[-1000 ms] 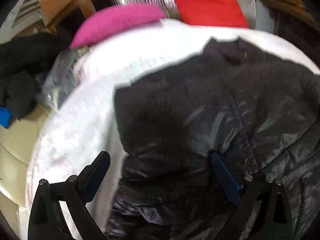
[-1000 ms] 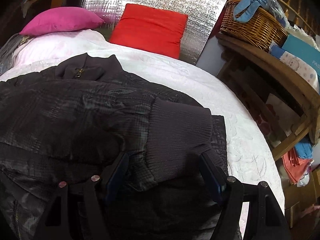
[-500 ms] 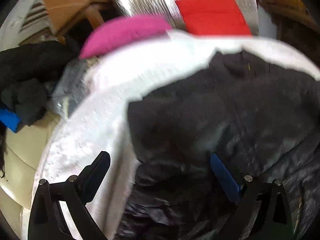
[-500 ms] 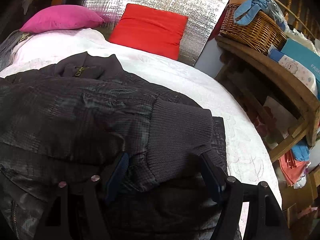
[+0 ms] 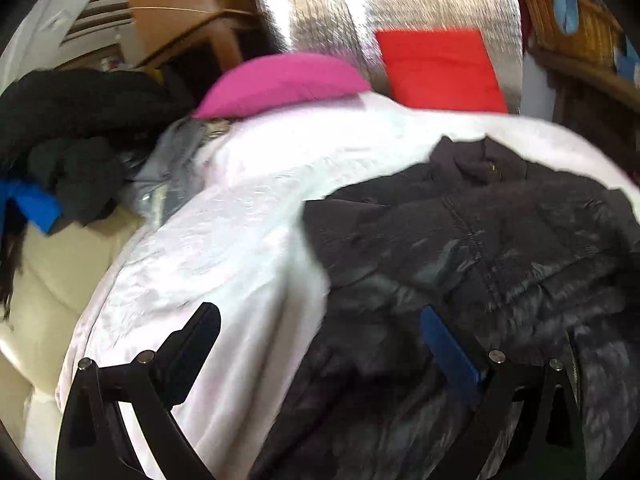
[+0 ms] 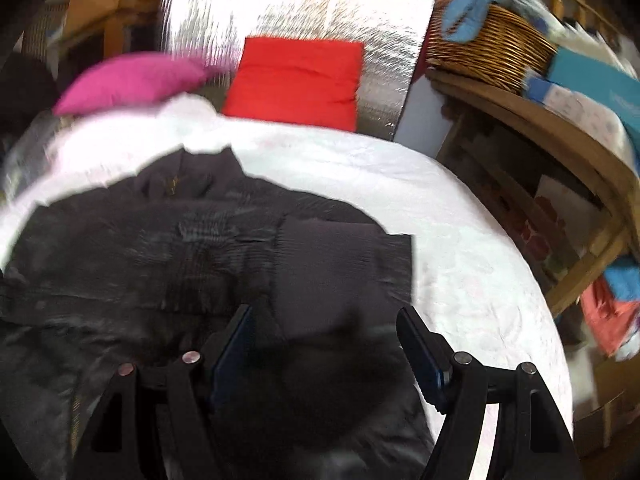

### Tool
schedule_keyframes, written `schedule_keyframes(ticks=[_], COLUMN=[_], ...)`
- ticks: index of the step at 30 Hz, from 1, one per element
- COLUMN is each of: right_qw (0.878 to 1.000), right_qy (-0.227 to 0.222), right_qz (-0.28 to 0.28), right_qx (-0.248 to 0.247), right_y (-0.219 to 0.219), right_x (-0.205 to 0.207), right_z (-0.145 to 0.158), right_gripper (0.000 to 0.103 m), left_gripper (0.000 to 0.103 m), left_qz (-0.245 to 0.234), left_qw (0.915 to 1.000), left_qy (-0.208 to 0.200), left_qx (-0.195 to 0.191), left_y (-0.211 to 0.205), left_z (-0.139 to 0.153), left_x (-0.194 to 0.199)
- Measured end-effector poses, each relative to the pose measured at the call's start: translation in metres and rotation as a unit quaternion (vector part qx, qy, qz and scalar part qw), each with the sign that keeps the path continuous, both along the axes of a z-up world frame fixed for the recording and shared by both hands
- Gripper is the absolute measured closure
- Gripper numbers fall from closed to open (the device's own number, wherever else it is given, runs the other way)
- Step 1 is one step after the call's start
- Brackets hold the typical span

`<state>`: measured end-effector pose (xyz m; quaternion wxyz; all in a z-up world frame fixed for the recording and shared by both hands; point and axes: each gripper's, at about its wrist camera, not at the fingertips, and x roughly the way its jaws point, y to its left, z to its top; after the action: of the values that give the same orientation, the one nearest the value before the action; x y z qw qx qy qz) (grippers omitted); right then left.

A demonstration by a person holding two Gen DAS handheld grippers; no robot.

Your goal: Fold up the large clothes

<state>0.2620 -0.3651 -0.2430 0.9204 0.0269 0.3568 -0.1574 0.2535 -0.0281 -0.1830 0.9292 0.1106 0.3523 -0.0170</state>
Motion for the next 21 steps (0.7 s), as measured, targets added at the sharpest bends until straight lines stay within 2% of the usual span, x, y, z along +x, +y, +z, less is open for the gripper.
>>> schedule_keyframes(ticks=[4, 7, 11, 14, 17, 21], right_qw=[0.998, 0.993, 0.987, 0.982, 0.974, 0.963], right_qy=[-0.037, -0.053, -0.046, -0.020, 0.029, 0.095], right_qz=[-0.009, -0.012, 0.005, 0.026, 0.047, 0.067], right_qx=[0.056, 0.106, 0.155, 0.186, 0.219, 0.242], right_y=[-0.023, -0.031, -0.027, -0.020, -0.011, -0.004], right_x=[-0.061, -0.108, -0.160, -0.193, -0.217, -0.237], right_z=[0.010, 0.003, -0.012, -0.028, -0.046, -0.071], right_gripper=[0.027, 0.024, 0.024, 0.024, 0.024, 0.024], left_gripper=[0.003, 0.003, 0.003, 0.003, 0.003, 0.003], left_qz=[0.026, 0.044, 0.043, 0.032, 0.018, 0.000], left_qw=[0.9990, 0.9975, 0.9944, 0.9885, 0.9804, 0.9715], left_qy=[-0.003, 0.018, 0.062, 0.110, 0.151, 0.199], left_qx=[-0.036, -0.053, -0.074, -0.099, -0.125, -0.128], left_y=[0.046, 0.075, 0.104, 0.114, 0.114, 0.104], left_z=[-0.005, -0.015, -0.031, -0.047, -0.062, -0.084], left_x=[-0.057, -0.092, -0.142, -0.168, -0.179, -0.185])
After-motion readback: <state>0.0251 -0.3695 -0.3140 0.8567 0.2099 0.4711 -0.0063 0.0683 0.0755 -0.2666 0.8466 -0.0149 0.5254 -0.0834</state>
